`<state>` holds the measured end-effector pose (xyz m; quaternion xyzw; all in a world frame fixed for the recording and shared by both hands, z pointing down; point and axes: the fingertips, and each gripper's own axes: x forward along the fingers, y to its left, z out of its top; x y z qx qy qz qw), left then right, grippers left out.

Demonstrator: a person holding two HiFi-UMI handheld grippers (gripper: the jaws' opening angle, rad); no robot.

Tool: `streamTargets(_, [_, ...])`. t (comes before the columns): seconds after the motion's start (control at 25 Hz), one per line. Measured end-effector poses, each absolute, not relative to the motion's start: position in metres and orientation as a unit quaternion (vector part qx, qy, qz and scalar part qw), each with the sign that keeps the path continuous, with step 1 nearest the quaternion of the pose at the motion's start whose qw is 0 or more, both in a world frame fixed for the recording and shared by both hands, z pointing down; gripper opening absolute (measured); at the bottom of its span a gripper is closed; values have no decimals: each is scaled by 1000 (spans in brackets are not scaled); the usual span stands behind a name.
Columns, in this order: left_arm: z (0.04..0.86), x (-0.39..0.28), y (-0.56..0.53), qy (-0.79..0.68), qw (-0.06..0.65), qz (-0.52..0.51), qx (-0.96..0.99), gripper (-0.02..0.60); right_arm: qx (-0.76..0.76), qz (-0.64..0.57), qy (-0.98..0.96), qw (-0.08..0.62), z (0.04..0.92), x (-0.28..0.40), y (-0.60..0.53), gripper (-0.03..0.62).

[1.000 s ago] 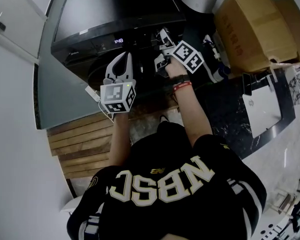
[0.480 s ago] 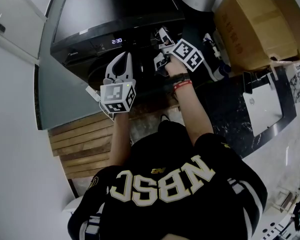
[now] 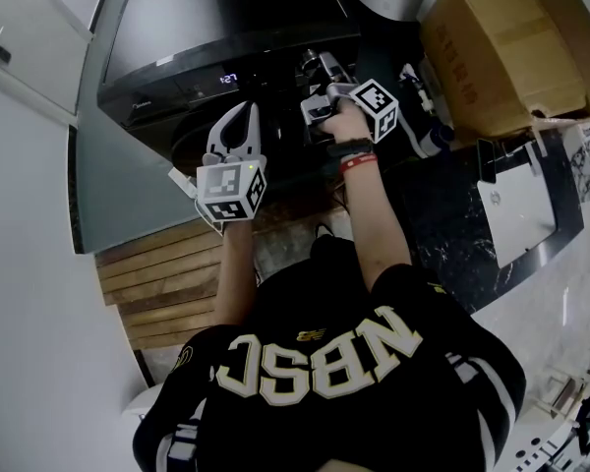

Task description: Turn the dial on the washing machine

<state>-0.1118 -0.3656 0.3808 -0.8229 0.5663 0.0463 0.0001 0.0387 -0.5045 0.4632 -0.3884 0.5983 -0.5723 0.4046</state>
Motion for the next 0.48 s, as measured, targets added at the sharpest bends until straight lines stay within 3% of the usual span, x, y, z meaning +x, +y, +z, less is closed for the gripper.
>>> streamTargets(0.48, [379,-106,-353,569,2,41,-822,14,-389,-568,617,381,462,37,-505,276])
